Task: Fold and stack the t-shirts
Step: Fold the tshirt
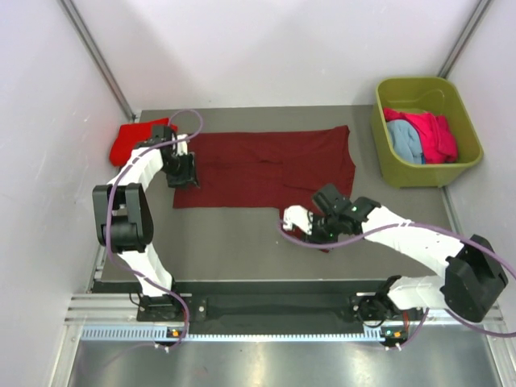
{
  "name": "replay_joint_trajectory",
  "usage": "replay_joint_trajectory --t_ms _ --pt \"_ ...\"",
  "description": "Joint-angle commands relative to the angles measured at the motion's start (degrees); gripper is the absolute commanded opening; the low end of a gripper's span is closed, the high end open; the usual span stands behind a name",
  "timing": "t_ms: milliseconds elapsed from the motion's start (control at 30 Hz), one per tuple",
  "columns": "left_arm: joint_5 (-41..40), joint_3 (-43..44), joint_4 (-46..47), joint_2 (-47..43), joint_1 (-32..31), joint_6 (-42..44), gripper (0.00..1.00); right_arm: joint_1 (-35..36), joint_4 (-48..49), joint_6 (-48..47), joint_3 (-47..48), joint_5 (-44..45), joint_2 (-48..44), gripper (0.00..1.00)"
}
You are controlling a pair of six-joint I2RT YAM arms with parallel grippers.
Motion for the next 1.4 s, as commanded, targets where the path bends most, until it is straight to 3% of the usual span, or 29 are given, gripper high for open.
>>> replay_joint_trajectory --t_ms 0,367,967,1067,1100,1300,1367 --pt "-1.0 -1.7 2.1 -2.8 0.0 0.4 0.52 3.4 -0.3 -2.9 -1.9 -0.1 -3.2 0.39" --pt "-0.4 -7.0 3.6 -8.2 1.2 -0.8 0.52 6.6 1.8 -6.6 -7.4 6.6 -0.2 0.37" --pt "-0.2 -7.1 2.6 -6.4 4.2 -1.4 0.52 6.5 10.3 -7.0 -9.1 10.1 6.7 0.28" --pt "1.0 -7.7 1.9 -6.4 5.8 -2.2 0.51 6.6 10.9 -6.9 -9.3 10.6 7.4 0.23" --pt "1.4 -7.7 1.7 -6.5 6.4 -2.4 0.51 6.5 11.0 -7.0 -9.3 10.9 7.4 0.16" --pt "4.6 -8.1 -1.7 -7.7 10.5 -3.4 0.52 6.4 11.5 -6.9 -9.0 12.8 7.7 0.00" --pt "5.9 -8.0 -3.1 -8.4 12.3 -3.9 0.52 6.2 10.4 -7.0 -8.2 12.9 7.0 0.00"
